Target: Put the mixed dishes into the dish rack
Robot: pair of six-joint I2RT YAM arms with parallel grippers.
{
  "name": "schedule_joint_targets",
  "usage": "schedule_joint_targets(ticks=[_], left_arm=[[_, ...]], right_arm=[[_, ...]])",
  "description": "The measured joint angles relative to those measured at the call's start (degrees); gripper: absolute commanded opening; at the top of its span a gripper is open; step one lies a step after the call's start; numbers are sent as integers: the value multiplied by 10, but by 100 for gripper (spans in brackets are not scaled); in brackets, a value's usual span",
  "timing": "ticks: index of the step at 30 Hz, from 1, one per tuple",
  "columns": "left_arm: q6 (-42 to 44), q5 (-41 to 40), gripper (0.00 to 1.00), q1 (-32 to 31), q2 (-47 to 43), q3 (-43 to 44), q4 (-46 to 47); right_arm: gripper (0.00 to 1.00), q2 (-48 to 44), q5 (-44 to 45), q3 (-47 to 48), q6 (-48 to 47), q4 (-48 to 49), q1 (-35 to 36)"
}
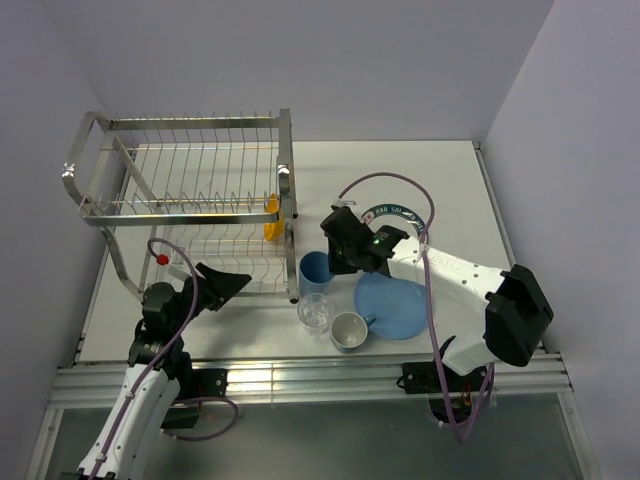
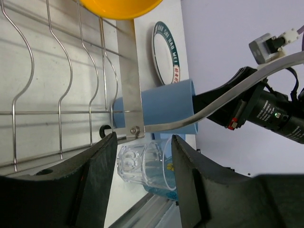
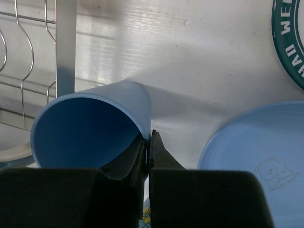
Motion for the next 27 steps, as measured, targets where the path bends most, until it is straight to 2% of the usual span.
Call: schedule_joint_targets(ticks=[9,14,19,24,27], left_arm=[[8,-25,50,-30,3,81,-121],[8,-47,49,-35,-39,148,-176],[7,-55,45,-35,-85,169,-220],[7,-53,45,-35,-106,196,-290],[7,-48,45,-35,-107,250,-331]], right_arm=[[0,12,76,31,3,-41,22],[0,11,111,52,3,-64,24],[0,-8,139,61,3,-95,33],[0,-47,167,100,5,-143,63],[0,-58,192,145,11,-177,95]])
